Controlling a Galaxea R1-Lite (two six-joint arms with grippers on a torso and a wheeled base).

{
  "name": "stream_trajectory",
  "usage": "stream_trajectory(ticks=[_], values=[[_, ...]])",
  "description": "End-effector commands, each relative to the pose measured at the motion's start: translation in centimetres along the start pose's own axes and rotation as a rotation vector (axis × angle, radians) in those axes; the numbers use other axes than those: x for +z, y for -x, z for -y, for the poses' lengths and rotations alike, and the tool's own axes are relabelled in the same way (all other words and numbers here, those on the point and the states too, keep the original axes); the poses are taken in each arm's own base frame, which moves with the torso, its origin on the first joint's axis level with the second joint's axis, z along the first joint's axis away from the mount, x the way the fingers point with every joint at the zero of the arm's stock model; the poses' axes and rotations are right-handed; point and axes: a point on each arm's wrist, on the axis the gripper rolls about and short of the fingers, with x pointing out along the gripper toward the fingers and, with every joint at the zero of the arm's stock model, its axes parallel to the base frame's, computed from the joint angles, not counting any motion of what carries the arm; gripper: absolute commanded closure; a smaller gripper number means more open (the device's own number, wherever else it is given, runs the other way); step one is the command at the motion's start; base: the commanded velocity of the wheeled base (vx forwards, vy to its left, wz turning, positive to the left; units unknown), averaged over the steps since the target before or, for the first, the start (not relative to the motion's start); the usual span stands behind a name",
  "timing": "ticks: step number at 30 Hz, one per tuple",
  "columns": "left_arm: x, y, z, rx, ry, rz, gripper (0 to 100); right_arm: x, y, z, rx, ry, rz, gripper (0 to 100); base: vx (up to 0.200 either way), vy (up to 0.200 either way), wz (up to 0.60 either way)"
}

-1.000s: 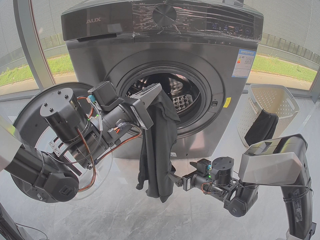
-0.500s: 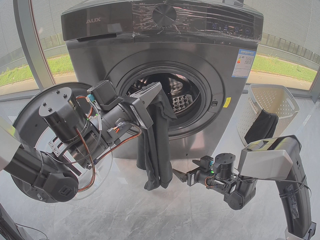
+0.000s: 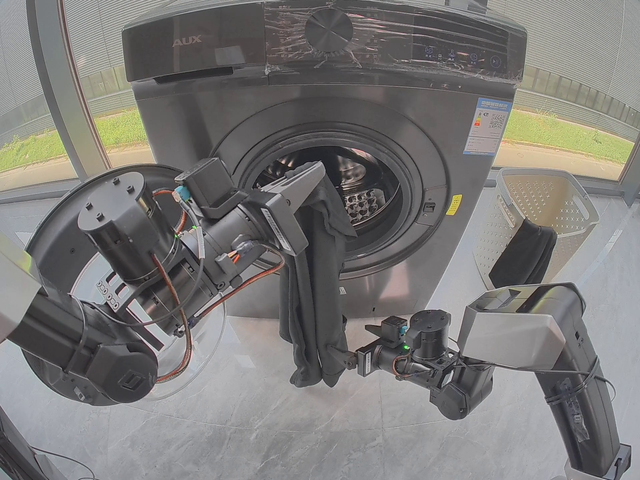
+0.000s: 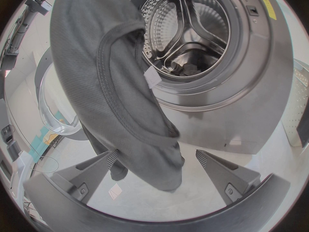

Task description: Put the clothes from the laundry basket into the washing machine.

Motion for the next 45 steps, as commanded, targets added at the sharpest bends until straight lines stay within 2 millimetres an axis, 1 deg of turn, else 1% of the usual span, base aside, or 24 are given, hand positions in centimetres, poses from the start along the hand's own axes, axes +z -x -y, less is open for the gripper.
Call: stream_trajectory(ticks=[1, 6, 10, 13, 14, 17, 20, 22, 23, 26, 27, 29, 31, 33, 36, 38, 39, 42, 43, 44, 45], values=[[0.0, 0.0, 0.0, -0.001, 0.001, 0.001, 100, -1.0, -1.7, -0.7, 0.045, 0.006, 0.001, 0, 0.000, 0.000, 0.00], [0.1, 0.0, 0.1, -0.001, 0.000, 0.006, 100, -1.5, -2.9, -1.2, 0.114, 0.000, -0.010, 0, 0.000, 0.000, 0.00], [0.2, 0.1, 0.1, -0.002, 0.000, 0.007, 100, -1.3, -3.9, -1.4, 0.130, -0.020, 0.010, 0, 0.000, 0.000, 0.00], [0.4, 0.2, 0.2, -0.003, -0.001, 0.011, 100, -1.3, -4.0, -1.5, 0.132, -0.037, 0.024, 0, 0.000, 0.000, 0.00], [0.4, 0.2, 0.2, -0.003, -0.001, 0.011, 100, -1.3, -4.0, -1.5, 0.133, -0.036, 0.025, 100, 0.000, 0.000, 0.00], [0.4, 0.2, 0.0, 0.002, -0.002, 0.011, 100, -1.2, -3.9, -1.5, 0.134, -0.036, 0.035, 100, 0.000, 0.000, 0.00], [0.1, 0.2, -0.2, 0.008, -0.002, 0.005, 100, -0.7, -2.8, -1.4, 0.123, -0.037, 0.042, 100, 0.000, 0.000, 0.00], [0.1, 0.3, -0.6, 0.019, -0.005, 0.003, 100, 0.9, -1.4, -1.5, 0.118, -0.034, 0.074, 100, 0.000, 0.000, 0.00], [0.1, 0.3, -0.7, 0.023, -0.006, 0.002, 100, 1.2, -1.1, -1.5, 0.117, -0.034, 0.077, 100, 0.000, 0.000, 0.00], [0.2, 0.3, -1.0, 0.032, -0.008, 0.008, 100, 3.5, 1.2, -0.8, 0.092, -0.032, 0.127, 100, 0.000, 0.000, 0.00], [0.2, 0.3, -1.0, 0.033, -0.008, 0.008, 100, 3.8, 1.4, -0.7, 0.089, -0.031, 0.134, 100, 0.000, 0.000, 0.00], [0.2, 0.5, -1.4, 0.056, -0.009, 0.009, 100, 4.9, 3.2, -0.3, 0.062, -0.030, 0.153, 100, 0.000, 0.000, 0.00], [0.4, 1.1, -2.3, 0.090, -0.018, 0.005, 100, 6.3, 5.6, -0.1, 0.020, -0.026, 0.155, 100, 0.000, 0.000, 0.00], [0.3, 1.7, -2.9, 0.114, -0.022, -0.007, 100, 7.1, 7.3, -0.3, 0.003, -0.027, 0.155, 100, 0.000, 0.000, 0.00], [1.1, 3.1, -3.4, 0.137, -0.029, 0.005, 100, 8.4, 9.6, -0.2, -0.018, -0.013, 0.172, 100, 0.000, 0.000, 0.00], [1.3, 3.6, -3.4, 0.140, -0.025, 0.006, 100, 8.6, 10.2, -0.2, -0.024, -0.003, 0.173, 100, 0.000, 0.000, 0.00], [1.7, 4.4, -3.5, 0.149, -0.005, 0.017, 100, 9.3, 11.2, 0.0, -0.040, 0.021, 0.186, 100, 0.000, 0.000, 0.00], [2.5, 5.7, -3.2, 0.150, 0.017, 0.051, 100, 10.3, 12.4, 0.3, -0.059, 0.040, 0.214, 100, 0.000, 0.000, 0.00], [2.7, 6.3, -3.2, 0.156, 0.022, 0.061, 100, 10.9, 12.9, 0.2, -0.063, 0.046, 0.234, 100, 0.000, 0.000, 0.00], [2.8, 6.4, -3.2, 0.157, 0.022, 0.063, 100, 10.9, 13.0, 0.3, -0.065, 0.046, 0.235, 100, 0.000, 0.000, 0.00], [2.8, 7.4, -3.2, 0.160, 0.028, 0.073, 100, 12.0, 13.8, 0.1, -0.069, 0.051, 0.272, 100, 0.000, 0.000, 0.00]])
